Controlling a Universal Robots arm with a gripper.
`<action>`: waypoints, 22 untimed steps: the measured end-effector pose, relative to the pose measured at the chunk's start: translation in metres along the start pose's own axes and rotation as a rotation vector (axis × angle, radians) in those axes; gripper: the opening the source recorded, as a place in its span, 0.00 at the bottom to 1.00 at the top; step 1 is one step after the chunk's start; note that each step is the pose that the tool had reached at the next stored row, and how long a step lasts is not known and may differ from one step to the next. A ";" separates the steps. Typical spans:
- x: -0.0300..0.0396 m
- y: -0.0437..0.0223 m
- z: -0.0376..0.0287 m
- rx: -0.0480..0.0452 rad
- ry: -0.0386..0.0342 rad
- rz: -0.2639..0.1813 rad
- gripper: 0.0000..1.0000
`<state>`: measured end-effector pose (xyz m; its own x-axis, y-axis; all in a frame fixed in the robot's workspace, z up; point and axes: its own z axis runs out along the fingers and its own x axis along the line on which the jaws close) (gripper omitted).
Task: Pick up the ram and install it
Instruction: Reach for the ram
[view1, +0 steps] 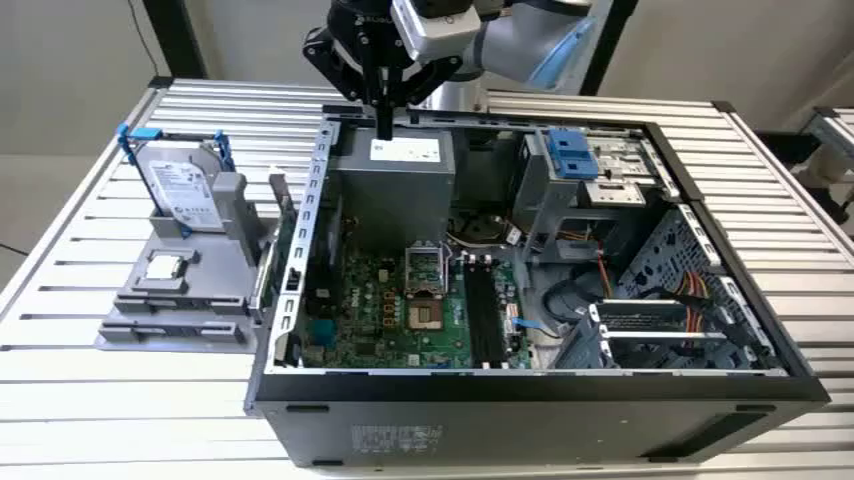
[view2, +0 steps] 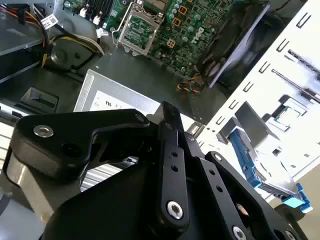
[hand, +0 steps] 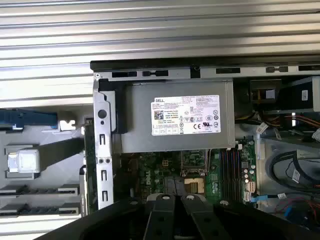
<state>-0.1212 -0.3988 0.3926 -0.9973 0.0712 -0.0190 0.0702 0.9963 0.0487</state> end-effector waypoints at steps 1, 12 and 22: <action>0.0000 0.0000 0.0000 0.0000 0.0000 0.000 0.00; 0.0002 0.0000 0.0000 0.0000 0.0000 0.000 0.00; 0.0133 -0.0009 -0.0003 0.0001 0.0000 0.000 0.00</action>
<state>-0.1345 -0.3988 0.3927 -0.9973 0.0712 -0.0189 0.0702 0.9963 0.0487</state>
